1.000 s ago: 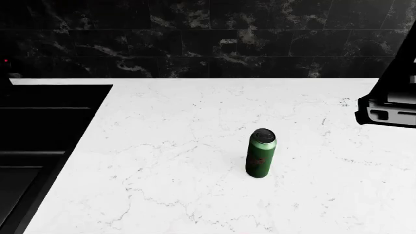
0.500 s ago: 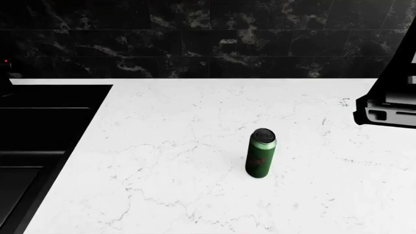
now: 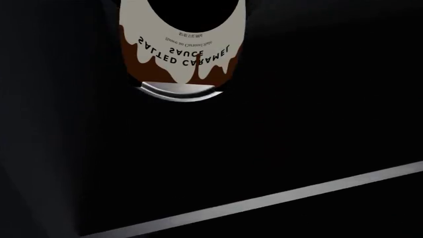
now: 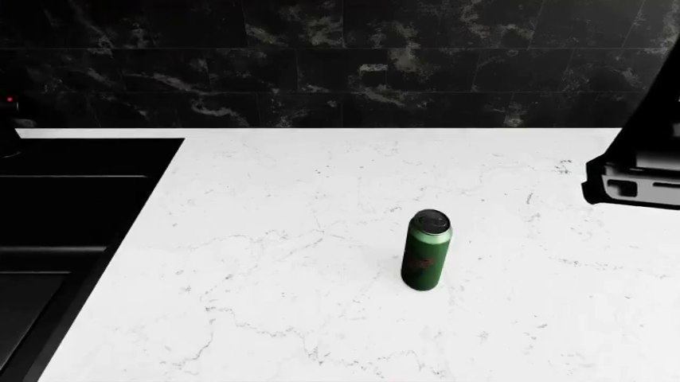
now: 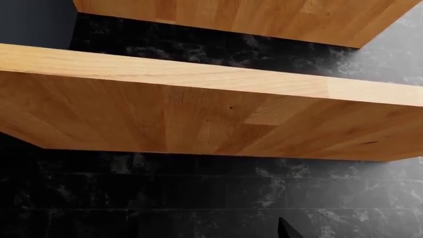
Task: Pick the cans from the counter and place them in their designated side in the cabinet.
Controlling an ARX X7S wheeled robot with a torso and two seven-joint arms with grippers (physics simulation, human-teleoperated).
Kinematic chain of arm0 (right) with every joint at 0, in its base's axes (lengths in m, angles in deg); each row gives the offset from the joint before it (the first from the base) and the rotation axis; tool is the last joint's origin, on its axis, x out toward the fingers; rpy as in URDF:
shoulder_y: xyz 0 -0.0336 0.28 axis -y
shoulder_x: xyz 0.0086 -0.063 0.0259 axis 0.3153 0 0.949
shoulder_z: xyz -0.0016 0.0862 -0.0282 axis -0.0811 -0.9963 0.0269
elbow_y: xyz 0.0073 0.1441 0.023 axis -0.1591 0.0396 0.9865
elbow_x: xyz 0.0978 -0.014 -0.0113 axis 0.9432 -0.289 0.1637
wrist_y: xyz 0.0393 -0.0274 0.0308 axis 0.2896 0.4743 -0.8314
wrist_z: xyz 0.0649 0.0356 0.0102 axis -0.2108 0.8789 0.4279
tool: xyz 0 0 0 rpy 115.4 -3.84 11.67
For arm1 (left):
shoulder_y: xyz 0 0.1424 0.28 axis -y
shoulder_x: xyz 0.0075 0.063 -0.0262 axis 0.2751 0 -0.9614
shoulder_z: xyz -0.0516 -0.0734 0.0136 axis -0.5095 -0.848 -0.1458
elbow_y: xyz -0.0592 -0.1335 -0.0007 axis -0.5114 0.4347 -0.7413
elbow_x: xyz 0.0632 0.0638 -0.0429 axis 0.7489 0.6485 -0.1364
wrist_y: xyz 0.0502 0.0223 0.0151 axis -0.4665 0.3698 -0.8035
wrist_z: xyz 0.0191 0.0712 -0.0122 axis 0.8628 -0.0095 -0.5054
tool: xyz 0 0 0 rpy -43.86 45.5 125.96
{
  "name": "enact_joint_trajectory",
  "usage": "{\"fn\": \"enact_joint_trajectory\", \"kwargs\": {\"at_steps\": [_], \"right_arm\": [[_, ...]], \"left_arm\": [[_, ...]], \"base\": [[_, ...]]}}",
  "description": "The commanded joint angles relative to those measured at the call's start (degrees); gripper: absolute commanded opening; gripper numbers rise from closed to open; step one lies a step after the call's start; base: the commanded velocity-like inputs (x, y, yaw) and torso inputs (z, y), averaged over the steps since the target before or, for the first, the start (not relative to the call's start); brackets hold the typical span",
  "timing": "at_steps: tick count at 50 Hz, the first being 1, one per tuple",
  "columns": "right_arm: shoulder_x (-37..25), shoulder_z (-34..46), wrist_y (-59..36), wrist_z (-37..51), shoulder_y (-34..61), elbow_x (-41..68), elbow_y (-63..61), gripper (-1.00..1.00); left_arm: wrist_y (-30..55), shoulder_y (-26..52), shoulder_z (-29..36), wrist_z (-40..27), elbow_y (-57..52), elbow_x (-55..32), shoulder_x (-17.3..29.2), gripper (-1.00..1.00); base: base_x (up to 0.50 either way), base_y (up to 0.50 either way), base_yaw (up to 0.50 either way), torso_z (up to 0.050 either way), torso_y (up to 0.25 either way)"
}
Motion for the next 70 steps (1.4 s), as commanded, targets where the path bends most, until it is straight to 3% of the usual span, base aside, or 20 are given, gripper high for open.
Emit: {"fn": "enact_joint_trajectory", "kwargs": {"at_steps": [1,14,24,47,58,59,70], "right_arm": [[-0.56,0.53,0.81,0.11,-0.52,-0.69,0.04,1.0],[-0.36,0.64,0.27,0.29,0.03,-0.28,-0.05,1.0],[-0.07,0.43,-0.16,-0.12,0.64,0.55,0.43,1.0],[-0.56,0.81,0.39,-0.18,0.05,-0.09,0.62,1.0],[-0.71,0.89,0.6,-0.11,-0.07,-0.15,0.48,1.0],[-0.69,0.9,0.58,-0.13,-0.07,-0.14,0.49,1.0],[-0.97,1.15,1.13,-0.12,-0.5,-0.65,0.52,1.0]], "left_arm": [[-4.52,6.13,4.05,3.96,14.29,6.29,-6.87,-1.0],[-14.11,13.0,8.1,9.85,36.44,13.38,-15.27,-1.0],[-25.39,19.86,10.07,14.77,61.63,18.57,-22.91,-1.0],[-14.93,17.84,-5.72,14.56,61.78,32.92,-23.8,-1.0],[-13.9,17.93,-9.88,14.74,61.78,38.02,-24.33,-1.0],[-13.97,17.96,-10.16,14.84,61.78,38.29,-24.37,1.0],[-14.06,18.51,-12.37,15.67,61.78,40.31,-24.86,1.0]], "base": [[0.0,0.0,0.0,0.0,0.0],[0.0,0.0,0.0,0.001,0.002],[0.0,0.0,0.0,0.0,0.002],[0.0,0.0,0.0,0.0,0.0],[0.0,0.0,0.0,0.0,0.0],[0.0,0.0,0.0,0.0,0.0],[0.0,0.0,0.0,0.0,0.0]]}}
